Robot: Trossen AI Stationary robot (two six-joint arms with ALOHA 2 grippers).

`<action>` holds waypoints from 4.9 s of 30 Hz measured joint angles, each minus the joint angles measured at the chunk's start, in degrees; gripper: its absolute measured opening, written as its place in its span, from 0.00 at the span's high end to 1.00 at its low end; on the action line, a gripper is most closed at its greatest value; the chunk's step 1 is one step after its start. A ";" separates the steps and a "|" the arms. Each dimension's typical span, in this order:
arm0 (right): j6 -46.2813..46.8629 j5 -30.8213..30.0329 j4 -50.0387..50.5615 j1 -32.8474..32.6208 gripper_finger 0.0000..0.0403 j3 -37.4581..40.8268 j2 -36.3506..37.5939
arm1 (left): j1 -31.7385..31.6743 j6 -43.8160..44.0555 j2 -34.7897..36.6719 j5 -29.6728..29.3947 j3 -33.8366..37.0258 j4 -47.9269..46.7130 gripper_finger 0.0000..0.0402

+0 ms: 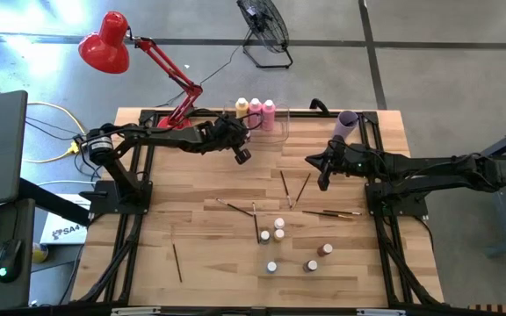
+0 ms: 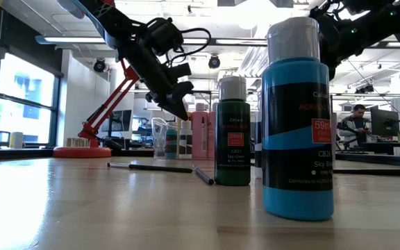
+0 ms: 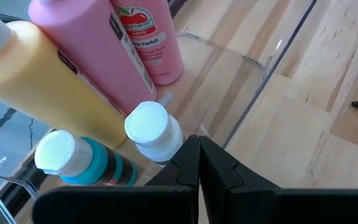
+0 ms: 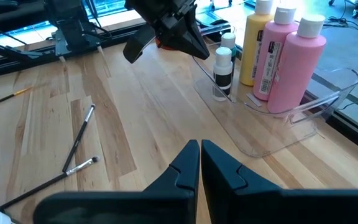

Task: Pick & Place Paint Supplies
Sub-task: Put the small white paint bottle into the transparent bin

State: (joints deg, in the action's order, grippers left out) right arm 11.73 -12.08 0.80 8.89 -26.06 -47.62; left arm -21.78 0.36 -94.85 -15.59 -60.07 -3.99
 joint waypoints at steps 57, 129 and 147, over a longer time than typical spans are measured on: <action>-0.04 0.00 -0.15 0.98 0.98 0.00 0.02 | 0.02 -1.55 -7.76 -6.92 -8.92 -6.91 1.00; -0.04 0.02 -0.15 1.00 0.98 0.00 0.02 | -2.74 1.37 -7.72 -6.45 -8.86 -8.55 1.00; -1.47 0.02 -0.18 0.98 0.98 0.00 0.00 | -4.16 1.44 -11.74 -2.83 -8.98 -5.60 1.00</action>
State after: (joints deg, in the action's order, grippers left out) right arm 10.26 -12.05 0.61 9.87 -26.06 -47.62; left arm -25.94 1.80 -106.59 -18.42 -69.06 -9.58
